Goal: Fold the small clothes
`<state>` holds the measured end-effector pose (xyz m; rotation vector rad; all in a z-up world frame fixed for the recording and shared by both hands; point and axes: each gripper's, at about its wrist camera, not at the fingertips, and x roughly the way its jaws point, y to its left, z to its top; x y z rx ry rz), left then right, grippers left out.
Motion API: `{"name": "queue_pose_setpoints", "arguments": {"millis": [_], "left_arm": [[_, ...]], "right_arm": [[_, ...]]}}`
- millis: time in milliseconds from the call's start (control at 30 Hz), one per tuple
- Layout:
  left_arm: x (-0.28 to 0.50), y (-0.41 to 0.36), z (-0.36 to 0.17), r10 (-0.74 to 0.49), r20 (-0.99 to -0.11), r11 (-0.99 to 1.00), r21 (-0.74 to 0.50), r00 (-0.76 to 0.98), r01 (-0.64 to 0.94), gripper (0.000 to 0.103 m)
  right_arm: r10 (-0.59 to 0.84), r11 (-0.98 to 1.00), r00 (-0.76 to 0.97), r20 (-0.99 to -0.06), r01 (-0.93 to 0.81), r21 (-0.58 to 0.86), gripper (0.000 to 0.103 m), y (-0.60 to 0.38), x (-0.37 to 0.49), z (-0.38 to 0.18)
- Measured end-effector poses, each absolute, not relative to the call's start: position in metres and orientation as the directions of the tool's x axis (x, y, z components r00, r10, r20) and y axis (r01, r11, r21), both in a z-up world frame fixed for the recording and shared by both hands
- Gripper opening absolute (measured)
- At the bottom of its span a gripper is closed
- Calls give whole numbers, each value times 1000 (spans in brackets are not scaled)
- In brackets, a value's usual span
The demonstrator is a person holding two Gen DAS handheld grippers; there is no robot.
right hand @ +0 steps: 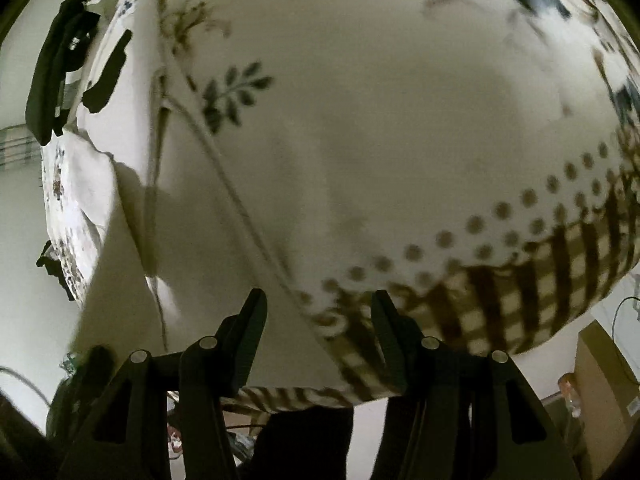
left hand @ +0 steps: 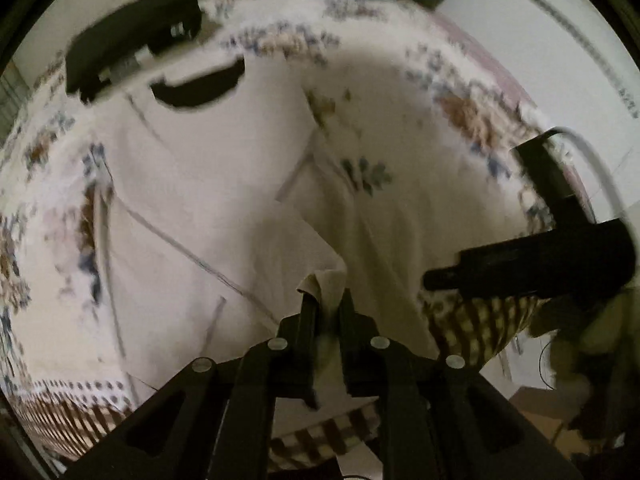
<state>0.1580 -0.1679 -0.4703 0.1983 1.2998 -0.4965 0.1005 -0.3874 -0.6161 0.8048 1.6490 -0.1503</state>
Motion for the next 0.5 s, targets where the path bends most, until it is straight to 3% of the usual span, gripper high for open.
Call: {"name": "queue_pose_setpoints", "arguments": {"millis": [67,133,167,200,500], "left_arm": [[160,-160,-481,-218,-961,902,-133,168,412,14],[164,-139,-489,-200,-968,931,-140,152,337,45],[170,-130,-493,-193,-970,940,-140,146,312,79],[174,-114,-495,-172,-974,954,-127,149,271,94],[165,32,-515,39,-993,998,33,111,-58,94]], "right_arm": [[419,752,-27,-907,571,330,56,-397,93,-617],[422,753,-27,-906,568,333,56,-401,90,-617],[425,751,-24,-905,568,337,56,-404,87,-617],[438,744,-15,-899,568,353,56,-405,86,-616],[595,678,33,-803,517,523,56,-356,118,-617]]}}
